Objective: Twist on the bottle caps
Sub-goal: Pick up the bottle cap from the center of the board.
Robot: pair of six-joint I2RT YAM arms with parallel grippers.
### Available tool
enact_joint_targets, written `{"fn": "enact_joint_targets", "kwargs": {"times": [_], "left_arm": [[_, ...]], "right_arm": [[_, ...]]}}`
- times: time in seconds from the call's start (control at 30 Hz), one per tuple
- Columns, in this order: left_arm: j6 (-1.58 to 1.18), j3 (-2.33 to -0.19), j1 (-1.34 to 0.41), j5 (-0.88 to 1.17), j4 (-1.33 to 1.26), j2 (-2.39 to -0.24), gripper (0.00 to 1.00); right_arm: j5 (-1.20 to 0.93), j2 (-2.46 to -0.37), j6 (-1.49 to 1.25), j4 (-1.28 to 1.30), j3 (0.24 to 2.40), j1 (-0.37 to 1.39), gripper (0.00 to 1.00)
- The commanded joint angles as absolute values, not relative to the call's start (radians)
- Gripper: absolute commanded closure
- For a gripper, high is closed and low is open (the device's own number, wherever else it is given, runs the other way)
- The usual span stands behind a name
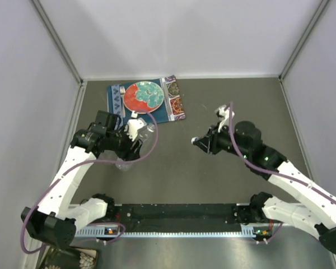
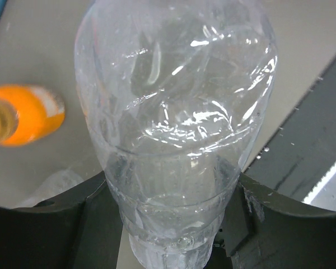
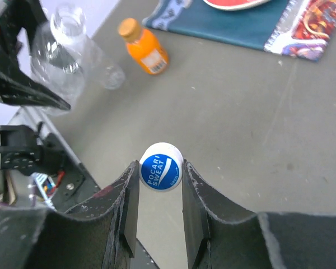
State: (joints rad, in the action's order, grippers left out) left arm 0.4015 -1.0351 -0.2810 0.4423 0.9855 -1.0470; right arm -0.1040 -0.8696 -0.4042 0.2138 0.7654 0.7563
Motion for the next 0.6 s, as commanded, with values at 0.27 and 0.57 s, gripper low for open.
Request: {"fn": "enact_joint_targets", "kwargs": {"times": [0.27,0.57], "left_arm": [[0.833,-1.483,-0.739,0.41,1.459,-1.144,0.69],[0.746,-1.554,-0.785,0.313,1.465,-1.216,0.69]], "right_arm": [[-0.77,-0.983,-0.267,0.356,1.166,0.65,0.78],[-0.834,-0.942,-0.224,0.434,1.209,0.649,0.77]]}}
